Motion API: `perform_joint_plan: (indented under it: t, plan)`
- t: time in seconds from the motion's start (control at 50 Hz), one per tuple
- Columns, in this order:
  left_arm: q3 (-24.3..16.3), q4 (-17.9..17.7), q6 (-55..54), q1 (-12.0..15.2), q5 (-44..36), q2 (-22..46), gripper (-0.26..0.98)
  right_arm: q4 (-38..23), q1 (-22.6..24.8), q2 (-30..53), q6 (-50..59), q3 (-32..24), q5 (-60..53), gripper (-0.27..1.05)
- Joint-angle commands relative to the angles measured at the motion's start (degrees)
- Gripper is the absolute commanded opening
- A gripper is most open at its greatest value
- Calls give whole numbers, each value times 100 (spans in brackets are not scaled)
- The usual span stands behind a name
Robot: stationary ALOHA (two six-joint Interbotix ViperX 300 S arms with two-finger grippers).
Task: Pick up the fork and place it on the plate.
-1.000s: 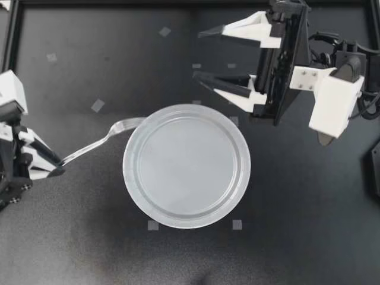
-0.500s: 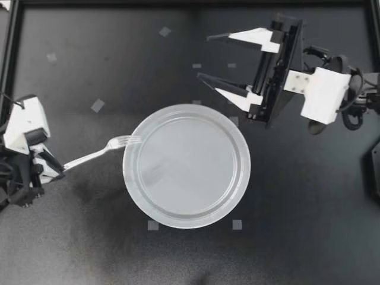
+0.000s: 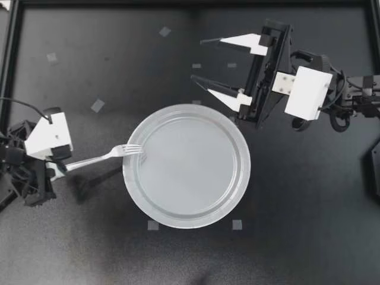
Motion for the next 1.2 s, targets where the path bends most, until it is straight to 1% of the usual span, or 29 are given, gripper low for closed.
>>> perform_joint_plan:
  t: [0.0,0.26,0.38,0.48,0.72,0.8,0.86,0.96,1.0,1.08,1.12,1.18]
  plan:
    - [-176,0,-26,-18,-132,123,2,18,-35,-35,9,-70,-62,66]
    - [-211,-88,-62,-18,-316,483,2,18,-35,-44,26,-70,-62,66]
    - [-211,-352,-35,-18,-316,606,2,18,-35,-44,26,-70,-70,66]
    - [-246,-501,0,-18,-352,712,2,18,-35,-35,26,-70,-70,66]
    - [-413,-536,-18,-26,-457,993,4,26,-35,-70,26,-62,-79,66]
    - [-457,-554,-18,-26,-457,1125,9,18,-35,-70,26,-53,-79,66]
    - [-483,-571,9,-18,-448,1195,16,18,-35,-79,26,-53,-70,66]
    - [-519,-580,18,-18,-439,1266,32,18,-35,-88,26,-35,-70,66]
    - [-527,-580,9,-18,-439,1266,41,18,-35,-105,26,-26,-70,66]
    - [-536,-598,0,-18,-439,1266,54,26,-35,-123,26,-18,-70,66]
    - [-545,-589,0,-18,-439,1266,57,18,-35,-123,26,-9,-70,66]
    - [-562,-589,0,-18,-439,1257,57,18,-35,-123,26,0,-79,66]
